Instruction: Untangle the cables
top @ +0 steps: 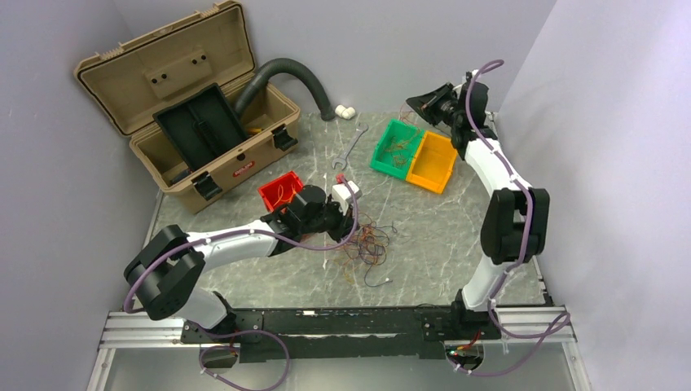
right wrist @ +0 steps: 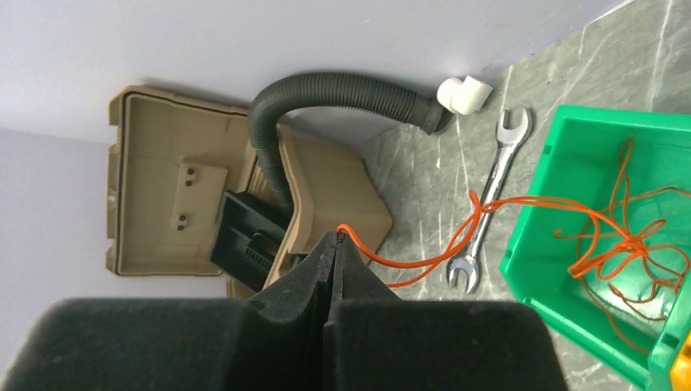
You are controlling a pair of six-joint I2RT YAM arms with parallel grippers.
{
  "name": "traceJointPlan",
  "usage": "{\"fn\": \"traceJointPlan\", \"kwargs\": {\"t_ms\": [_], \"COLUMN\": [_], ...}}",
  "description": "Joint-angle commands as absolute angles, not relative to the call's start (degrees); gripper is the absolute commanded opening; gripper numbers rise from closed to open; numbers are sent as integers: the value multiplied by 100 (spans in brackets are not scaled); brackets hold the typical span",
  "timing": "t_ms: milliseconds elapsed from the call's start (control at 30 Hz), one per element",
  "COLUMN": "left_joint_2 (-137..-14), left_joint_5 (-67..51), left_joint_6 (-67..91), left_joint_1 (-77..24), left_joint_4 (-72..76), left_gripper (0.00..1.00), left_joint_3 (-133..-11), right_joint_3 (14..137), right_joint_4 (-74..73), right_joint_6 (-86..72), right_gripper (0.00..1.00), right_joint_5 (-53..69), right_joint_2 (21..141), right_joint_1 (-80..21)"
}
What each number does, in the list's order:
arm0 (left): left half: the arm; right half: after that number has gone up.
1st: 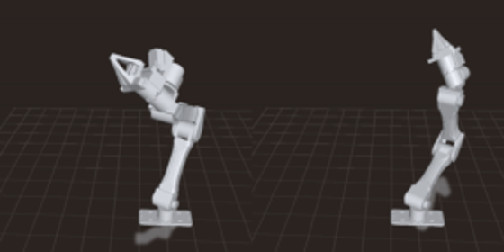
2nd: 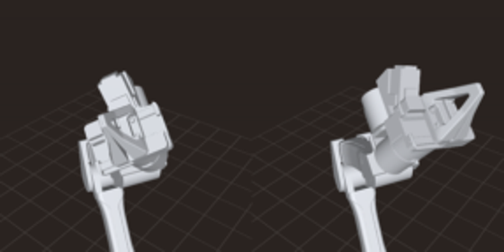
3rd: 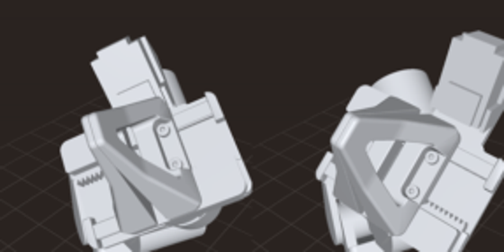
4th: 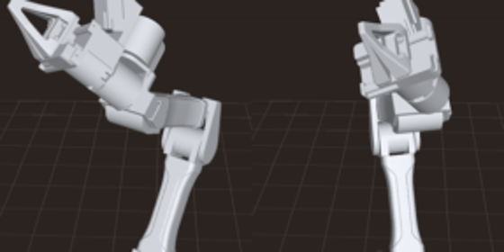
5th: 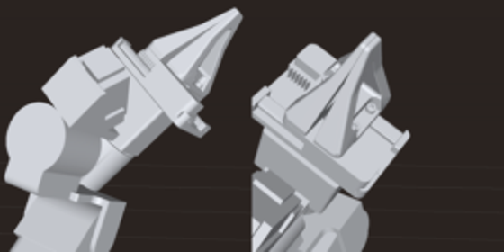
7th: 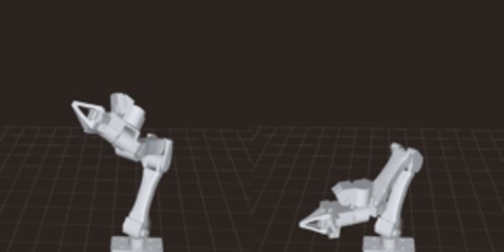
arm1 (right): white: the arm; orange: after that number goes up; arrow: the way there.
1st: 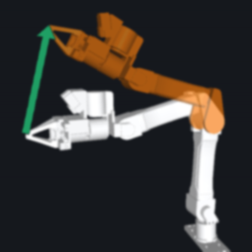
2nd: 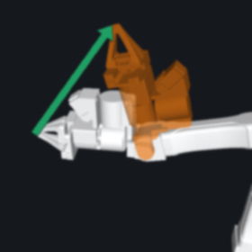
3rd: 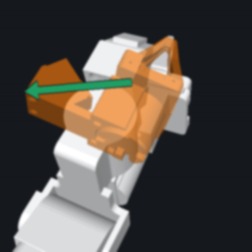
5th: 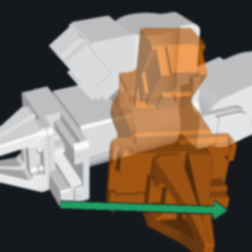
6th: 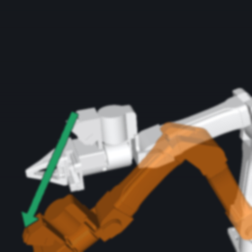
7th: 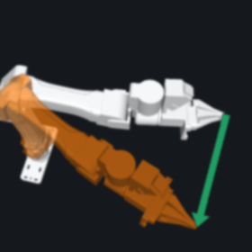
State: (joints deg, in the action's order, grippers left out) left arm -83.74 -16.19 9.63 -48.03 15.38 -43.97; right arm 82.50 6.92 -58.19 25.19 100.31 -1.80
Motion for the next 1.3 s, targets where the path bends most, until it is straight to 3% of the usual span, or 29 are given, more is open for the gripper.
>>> {"fn": "traceJointPlan", "kwargs": {"t_ms": [0,267,300,367,400,467,633,667,767,1067,1267], "left_joint_2": [-8225,-8176,-8171,-8144,-8135,-8132,-8077,-8036,-7915,-7926,-8017], "left_joint_5": [-1725,-1562,-1555,-1532,-1530,-1544,-1661,-1669,-1594,-1539,-1592], "left_joint_6": [727,653,636,631,631,623,616,621,643,793,1029], "left_joint_1": [-4781,-4779,-4777,-4778,-4774,-4785,-4783,-4782,-4779,-4788,-4794], "left_joint_4": [1904,1847,1834,1836,1843,1866,1928,1906,1897,1337,2046], "left_gripper": [0,0,0,0,0,0,0,0,0,0,0], "left_joint_3": [-4334,-4298,-4296,-4285,-4276,-4271,-4237,-4222,-4143,-4350,-3946], "right_joint_3": [8814,9058,9072,9039,8963,8711,7724,7455,6427,3766,2631], "right_joint_4": [901,183,99,-116,-142,-164,-412,-482,-634,-853,-63], "right_joint_6": [-5627,-4796,-4700,-4514,-4401,-4183,-3592,-3452,-3165,-2629,-2774], "right_gripper": [0,0,5,47,57,65,70,74,99,97,93], "right_joint_5": [2543,1786,1760,1665,1606,1502,1438,1407,1225,1762,2157], "right_joint_2": [10594,11620,11664,11590,11471,11110,9786,9474,8467,5860,5479], "right_joint_1": [-255,-454,-486,-569,-614,-685,-916,-966,-1061,-1101,-1161]}}
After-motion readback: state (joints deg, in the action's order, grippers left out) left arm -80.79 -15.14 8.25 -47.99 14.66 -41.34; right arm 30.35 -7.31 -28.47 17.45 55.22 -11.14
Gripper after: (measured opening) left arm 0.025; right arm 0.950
